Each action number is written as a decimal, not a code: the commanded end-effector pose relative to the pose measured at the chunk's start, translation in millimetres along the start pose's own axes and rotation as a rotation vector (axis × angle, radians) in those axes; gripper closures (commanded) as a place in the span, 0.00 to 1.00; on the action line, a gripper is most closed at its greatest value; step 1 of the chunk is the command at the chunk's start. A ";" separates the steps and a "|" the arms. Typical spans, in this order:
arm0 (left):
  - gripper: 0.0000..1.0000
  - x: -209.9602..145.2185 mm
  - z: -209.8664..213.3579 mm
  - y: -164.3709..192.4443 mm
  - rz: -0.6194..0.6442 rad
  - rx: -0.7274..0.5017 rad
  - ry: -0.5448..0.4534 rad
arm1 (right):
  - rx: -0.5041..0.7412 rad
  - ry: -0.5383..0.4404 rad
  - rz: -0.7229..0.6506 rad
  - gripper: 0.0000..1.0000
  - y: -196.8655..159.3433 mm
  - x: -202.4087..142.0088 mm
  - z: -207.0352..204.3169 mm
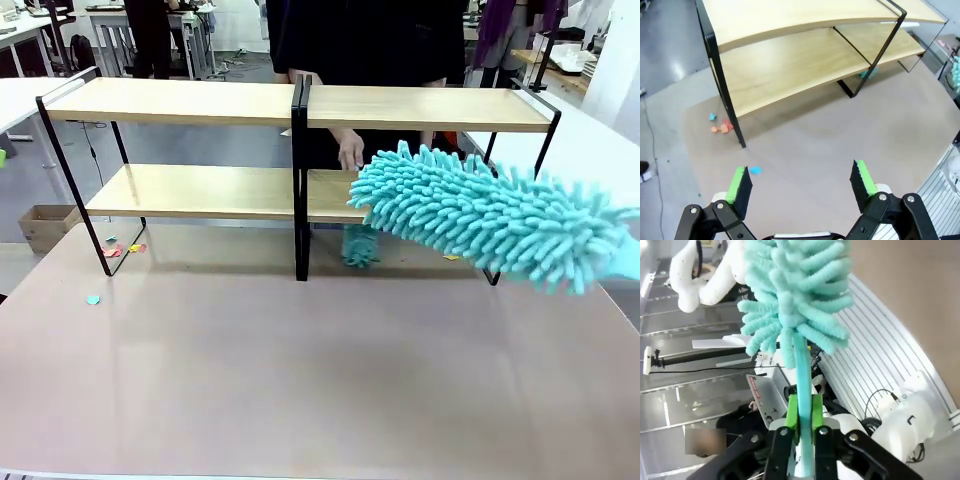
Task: Clean the shelves.
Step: Clean another randomly selected level of the Shelf with the Duster.
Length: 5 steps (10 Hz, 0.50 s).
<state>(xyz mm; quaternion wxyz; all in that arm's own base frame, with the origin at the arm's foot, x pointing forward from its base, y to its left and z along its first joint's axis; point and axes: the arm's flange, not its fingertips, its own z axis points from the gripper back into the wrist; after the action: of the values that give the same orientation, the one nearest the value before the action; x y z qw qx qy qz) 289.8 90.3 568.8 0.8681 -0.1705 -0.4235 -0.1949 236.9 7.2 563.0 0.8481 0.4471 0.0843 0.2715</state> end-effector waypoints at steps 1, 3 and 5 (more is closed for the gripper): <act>0.00 -0.1 -0.9 0.5 0.001 -0.005 -0.001 | -0.028 -0.018 0.023 0.88 12.0 1.8 10.3; 0.00 -0.1 -0.9 0.5 0.001 -0.005 -0.001 | -0.028 -0.018 0.023 0.88 12.0 1.8 10.3; 0.00 -0.1 -0.9 0.5 0.001 -0.005 -0.001 | -0.028 -0.018 0.023 0.88 12.0 1.8 10.3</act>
<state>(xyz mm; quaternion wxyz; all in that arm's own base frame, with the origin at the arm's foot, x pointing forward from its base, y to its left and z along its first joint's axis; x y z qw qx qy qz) 289.9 90.3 568.6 0.8682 -0.1706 -0.4233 -0.1949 238.2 7.1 576.4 0.8557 0.4342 0.0707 0.2724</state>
